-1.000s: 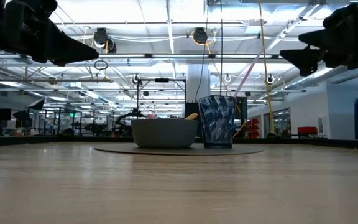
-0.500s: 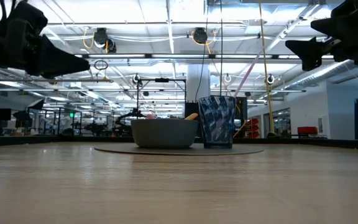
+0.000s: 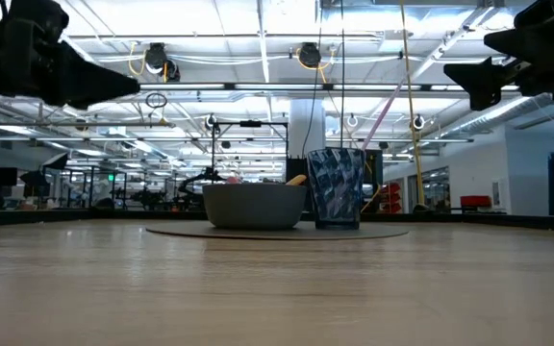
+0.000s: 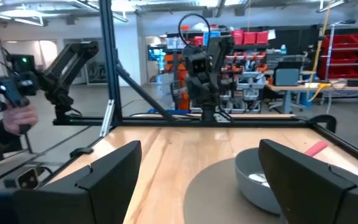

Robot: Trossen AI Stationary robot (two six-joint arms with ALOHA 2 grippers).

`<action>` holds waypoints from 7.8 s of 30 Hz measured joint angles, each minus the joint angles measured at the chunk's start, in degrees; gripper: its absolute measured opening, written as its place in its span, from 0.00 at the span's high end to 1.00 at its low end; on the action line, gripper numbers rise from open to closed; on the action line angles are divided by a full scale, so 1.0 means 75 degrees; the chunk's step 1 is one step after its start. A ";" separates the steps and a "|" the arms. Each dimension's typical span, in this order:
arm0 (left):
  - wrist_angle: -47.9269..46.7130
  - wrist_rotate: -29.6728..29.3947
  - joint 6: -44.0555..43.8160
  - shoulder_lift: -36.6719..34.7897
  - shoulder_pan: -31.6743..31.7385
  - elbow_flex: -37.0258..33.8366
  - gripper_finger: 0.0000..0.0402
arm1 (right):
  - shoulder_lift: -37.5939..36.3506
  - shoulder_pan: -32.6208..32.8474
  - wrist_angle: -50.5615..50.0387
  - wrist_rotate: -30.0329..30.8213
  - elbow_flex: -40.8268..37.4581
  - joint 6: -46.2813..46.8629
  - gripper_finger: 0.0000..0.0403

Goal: Pick & Place Utensil
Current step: Return to Home Position

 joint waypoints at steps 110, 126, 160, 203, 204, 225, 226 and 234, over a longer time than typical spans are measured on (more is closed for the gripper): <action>-0.5846 0.4611 -0.1257 -0.5863 0.2907 0.0009 0.74 | -0.0015 0.0359 -0.0999 0.0662 -0.0006 -0.0270 0.21; -0.5844 0.4611 -0.1259 -0.5863 0.2907 0.0012 0.74 | -0.0015 0.0359 -0.1006 0.0662 -0.0006 -0.0273 0.21; -0.5841 0.4611 -0.1259 -0.5861 0.2906 0.0015 0.74 | -0.0015 0.0359 -0.1006 0.0665 -0.0006 -0.0273 0.21; -0.5841 0.4611 -0.1259 -0.5861 0.2906 0.0015 0.74 | -0.0015 0.0356 -0.1006 0.0665 -0.0006 -0.0276 0.21; -0.5844 0.4611 -0.1259 -0.5860 0.2907 0.0015 0.74 | -0.0015 0.0356 -0.1007 0.0665 -0.0006 -0.0276 0.21; -0.5842 0.4614 -0.1259 -0.5861 0.2907 0.0015 0.74 | -0.0016 0.0358 -0.1008 0.0665 -0.0006 -0.0274 0.21; -0.5841 0.4611 -0.1259 -0.5860 0.2907 0.0015 0.74 | -0.0015 0.0359 -0.1008 0.0665 -0.0006 -0.0274 0.21; -0.5841 0.4614 -0.1259 -0.5861 0.2906 0.0015 0.74 | -0.0017 0.0359 -0.1007 0.0665 -0.0006 -0.0273 0.21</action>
